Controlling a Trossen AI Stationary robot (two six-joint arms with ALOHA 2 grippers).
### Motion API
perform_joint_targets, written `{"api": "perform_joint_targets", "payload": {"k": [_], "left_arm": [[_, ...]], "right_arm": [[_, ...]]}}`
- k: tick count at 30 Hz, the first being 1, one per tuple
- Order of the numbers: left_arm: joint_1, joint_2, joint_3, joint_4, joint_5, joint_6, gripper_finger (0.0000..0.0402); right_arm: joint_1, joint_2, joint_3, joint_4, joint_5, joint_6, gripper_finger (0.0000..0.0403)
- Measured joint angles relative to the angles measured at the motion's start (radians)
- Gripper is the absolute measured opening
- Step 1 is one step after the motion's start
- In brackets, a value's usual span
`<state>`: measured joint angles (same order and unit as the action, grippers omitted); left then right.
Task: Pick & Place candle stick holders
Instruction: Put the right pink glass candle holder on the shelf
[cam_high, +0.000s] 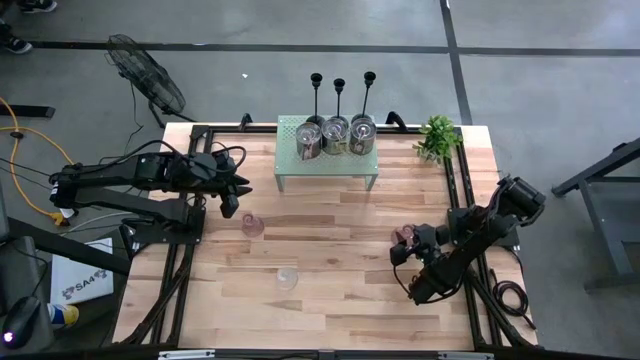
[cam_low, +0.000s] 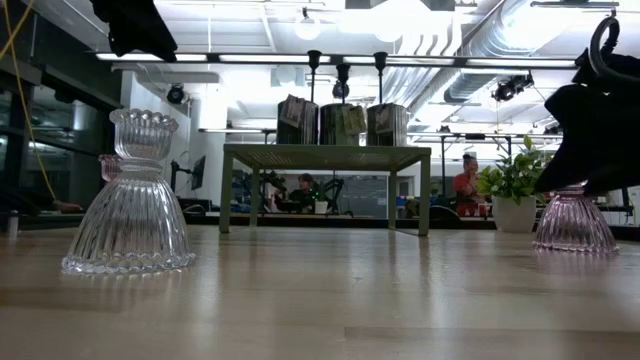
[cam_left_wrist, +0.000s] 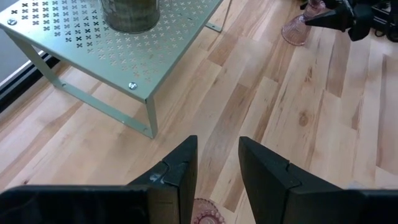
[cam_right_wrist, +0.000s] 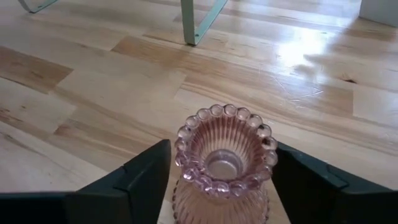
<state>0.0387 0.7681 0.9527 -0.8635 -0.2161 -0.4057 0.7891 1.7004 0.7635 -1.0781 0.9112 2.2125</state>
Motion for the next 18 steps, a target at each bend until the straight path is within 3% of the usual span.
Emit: {"api": "perform_joint_targets", "payload": {"k": [18], "left_arm": [[0.0, 0.0, 0.0, 0.0, 0.001, -0.01, 0.0113]], "right_arm": [[0.001, 0.0, 0.0, 0.006, -0.004, -0.017, 0.0181]]}}
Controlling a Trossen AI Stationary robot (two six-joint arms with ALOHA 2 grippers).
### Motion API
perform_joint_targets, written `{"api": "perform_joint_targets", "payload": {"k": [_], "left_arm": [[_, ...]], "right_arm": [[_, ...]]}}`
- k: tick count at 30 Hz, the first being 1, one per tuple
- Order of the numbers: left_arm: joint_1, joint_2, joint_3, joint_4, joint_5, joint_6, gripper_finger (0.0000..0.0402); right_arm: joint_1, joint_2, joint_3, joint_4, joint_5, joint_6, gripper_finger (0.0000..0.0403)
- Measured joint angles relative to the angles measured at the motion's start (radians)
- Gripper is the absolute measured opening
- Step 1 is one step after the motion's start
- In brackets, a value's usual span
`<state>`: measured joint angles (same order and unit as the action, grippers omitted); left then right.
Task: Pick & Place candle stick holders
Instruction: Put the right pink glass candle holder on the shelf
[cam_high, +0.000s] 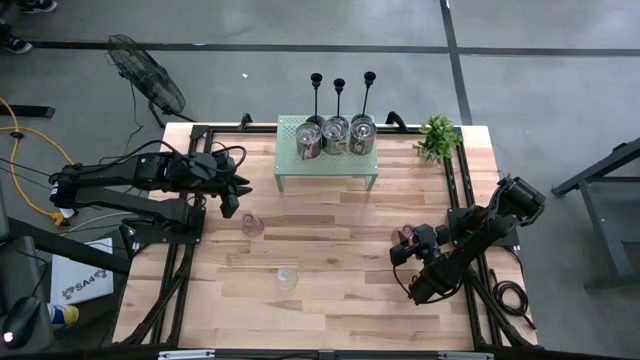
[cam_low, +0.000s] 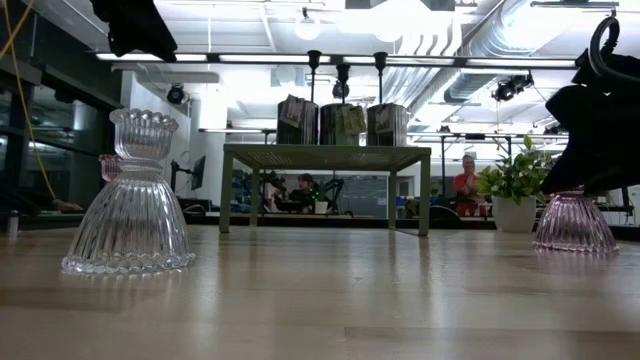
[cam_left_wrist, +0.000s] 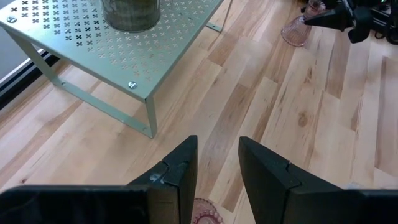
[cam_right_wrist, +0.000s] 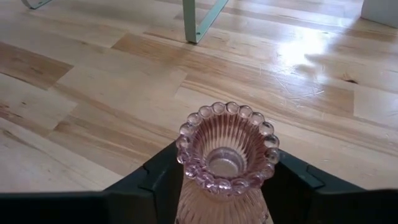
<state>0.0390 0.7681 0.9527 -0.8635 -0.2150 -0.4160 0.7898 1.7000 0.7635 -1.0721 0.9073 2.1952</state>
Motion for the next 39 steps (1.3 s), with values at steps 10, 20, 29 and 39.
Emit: {"api": "perform_joint_targets", "payload": {"k": [10, 20, 29, 39], "left_arm": [[0.0, 0.0, 0.0, -0.002, -0.001, -0.001, 0.0113], [0.0, 0.0, 0.0, -0.002, -0.002, -0.001, 0.0113], [0.0, -0.001, 0.0, -0.006, -0.002, -0.002, 0.0113], [0.0, -0.014, 0.0, -0.008, -0.005, -0.002, 0.0113]], "right_arm": [[0.0, 0.0, 0.0, 0.001, -0.002, 0.0, 0.013], [0.0, 0.0, 0.0, 0.007, -0.009, -0.001, 0.0129], [-0.002, -0.027, 0.001, 0.005, -0.027, -0.001, 0.0124], [-0.061, -0.241, 0.001, -0.034, -0.016, -0.211, 0.0121]]}}
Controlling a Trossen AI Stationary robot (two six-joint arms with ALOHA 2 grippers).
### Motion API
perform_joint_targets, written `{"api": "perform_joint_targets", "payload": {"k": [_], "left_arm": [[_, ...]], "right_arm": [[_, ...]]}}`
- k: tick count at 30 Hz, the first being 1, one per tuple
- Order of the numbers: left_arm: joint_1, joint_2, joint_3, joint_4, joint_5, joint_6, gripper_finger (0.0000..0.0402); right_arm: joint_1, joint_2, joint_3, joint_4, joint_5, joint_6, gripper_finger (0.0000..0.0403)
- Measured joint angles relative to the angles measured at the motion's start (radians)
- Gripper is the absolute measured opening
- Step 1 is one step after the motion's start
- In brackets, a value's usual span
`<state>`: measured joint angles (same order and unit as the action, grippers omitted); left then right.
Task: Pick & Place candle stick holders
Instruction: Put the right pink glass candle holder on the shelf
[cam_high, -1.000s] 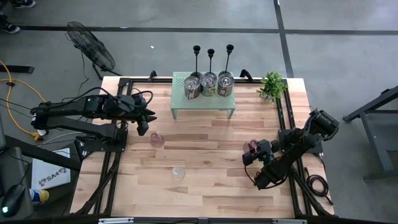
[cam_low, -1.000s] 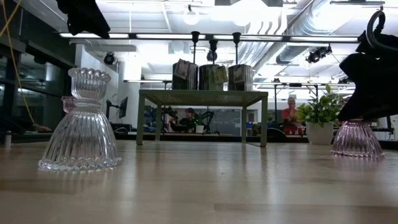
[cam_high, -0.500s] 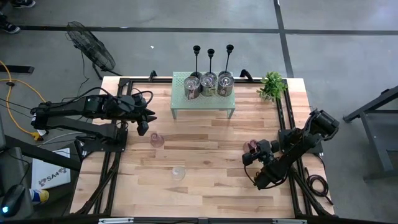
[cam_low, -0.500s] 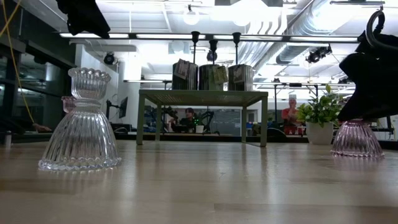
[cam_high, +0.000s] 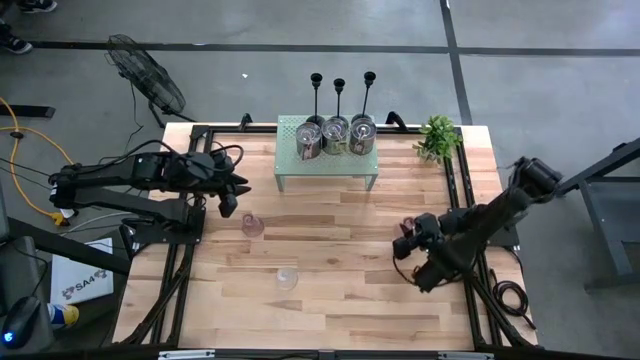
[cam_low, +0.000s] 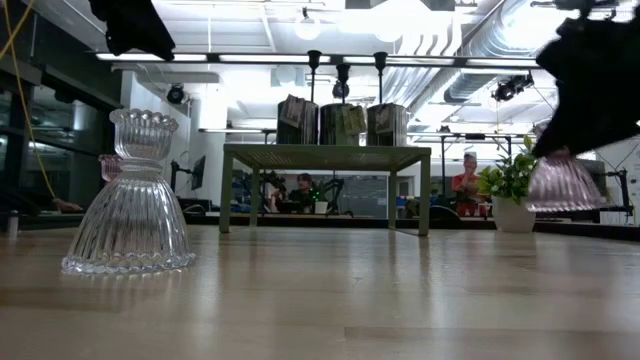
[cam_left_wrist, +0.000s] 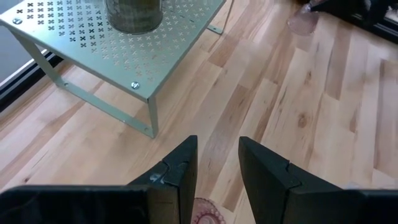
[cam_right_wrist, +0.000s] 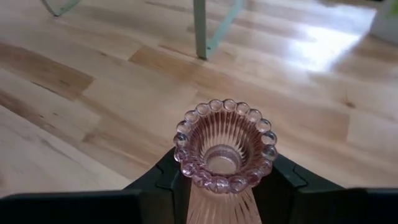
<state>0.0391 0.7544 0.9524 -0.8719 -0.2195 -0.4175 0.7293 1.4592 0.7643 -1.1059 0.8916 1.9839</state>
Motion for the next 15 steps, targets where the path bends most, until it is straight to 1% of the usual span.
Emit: {"api": "perform_joint_targets", "payload": {"k": [4, 8, 12, 15], "left_arm": [[0.0, -0.005, 0.0, 0.0, -0.001, 0.0, 0.0113], [0.0, -0.007, 0.0, 0.0, -0.003, -0.002, 0.0113], [0.0, -0.008, 0.0, 0.0, -0.003, -0.003, 0.0113], [0.0, -0.007, 0.0, 0.0, -0.003, -0.004, 0.0113]], "right_arm": [[-0.085, -0.113, 0.004, 0.047, 0.002, -0.218, 0.0121], [-0.186, -0.217, 0.034, 0.135, 0.007, -0.488, 0.0122], [-0.298, -0.302, 0.06, 0.311, -0.002, -0.796, 0.0122], [-0.385, -0.337, 0.063, 0.504, -0.035, -1.04, 0.0122]]}}
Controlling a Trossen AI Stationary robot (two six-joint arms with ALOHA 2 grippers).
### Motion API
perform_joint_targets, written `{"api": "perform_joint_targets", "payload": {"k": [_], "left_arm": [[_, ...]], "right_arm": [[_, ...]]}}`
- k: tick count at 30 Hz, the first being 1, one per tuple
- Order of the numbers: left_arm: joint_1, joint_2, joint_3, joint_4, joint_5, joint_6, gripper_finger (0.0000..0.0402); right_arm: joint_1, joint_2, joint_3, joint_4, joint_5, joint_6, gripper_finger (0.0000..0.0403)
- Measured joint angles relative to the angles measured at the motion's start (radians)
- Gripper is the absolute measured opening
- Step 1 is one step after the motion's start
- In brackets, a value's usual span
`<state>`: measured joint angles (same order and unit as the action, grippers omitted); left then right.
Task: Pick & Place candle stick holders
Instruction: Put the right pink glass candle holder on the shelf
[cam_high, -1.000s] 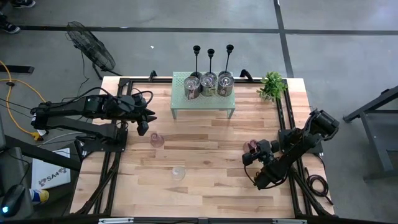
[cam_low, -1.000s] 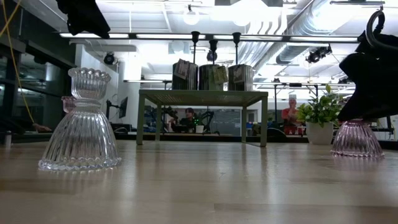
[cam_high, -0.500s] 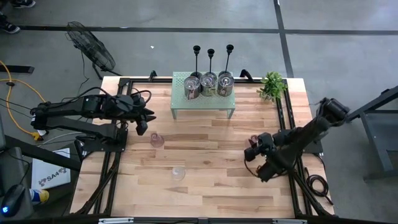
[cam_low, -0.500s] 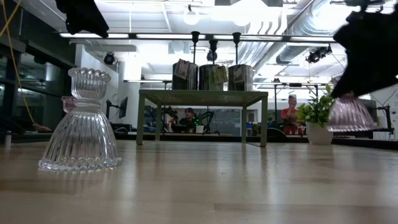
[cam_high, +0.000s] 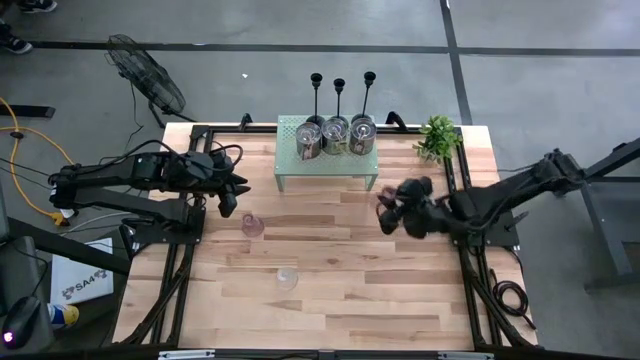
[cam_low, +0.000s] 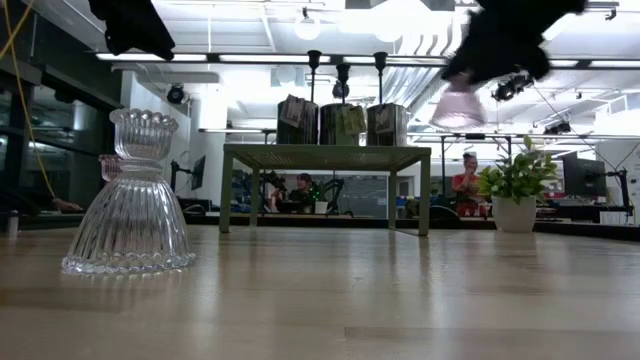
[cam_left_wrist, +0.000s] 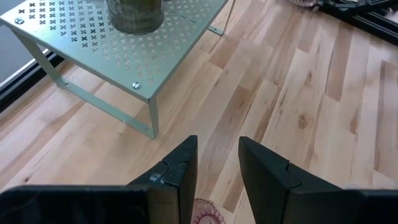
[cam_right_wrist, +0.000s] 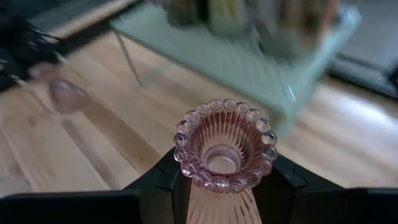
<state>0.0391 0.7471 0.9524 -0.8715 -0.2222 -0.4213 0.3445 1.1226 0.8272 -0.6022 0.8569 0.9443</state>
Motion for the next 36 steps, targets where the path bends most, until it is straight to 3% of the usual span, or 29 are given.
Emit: {"api": "perform_joint_targets", "payload": {"k": [6, 14, 18, 22, 28, 36], "left_arm": [[0.0, 0.0, 0.0, 0.0, 0.004, -0.003, 0.0113], [0.0, 0.0, 0.0, -0.001, 0.02, -0.01, 0.0113], [0.0, 0.0, 0.0, -0.001, 0.021, -0.013, 0.0113], [0.0, 0.0, 0.0, -0.001, 0.021, -0.022, 0.0113], [0.0, 0.0, 0.0, -0.001, 0.021, -0.028, 0.0113], [0.0, 0.0, 0.0, -0.001, 0.021, -0.028, 0.0113]], "right_arm": [[-0.17, 0.006, 0.0, 0.342, -0.162, -0.38, 0.0122], [-0.342, 0.032, 0.0, 0.53, -0.31, -0.551, 0.0122], [-0.404, 0.077, 0.004, 0.59, -0.379, -0.565, 0.0123], [-0.432, 0.142, 0.063, 0.561, -0.38, -0.56, 0.0123], [-0.438, 0.244, 0.187, 0.492, -0.322, -0.544, 0.0123], [-0.439, 0.333, 0.288, 0.344, -0.244, -0.384, 0.0123]]}}
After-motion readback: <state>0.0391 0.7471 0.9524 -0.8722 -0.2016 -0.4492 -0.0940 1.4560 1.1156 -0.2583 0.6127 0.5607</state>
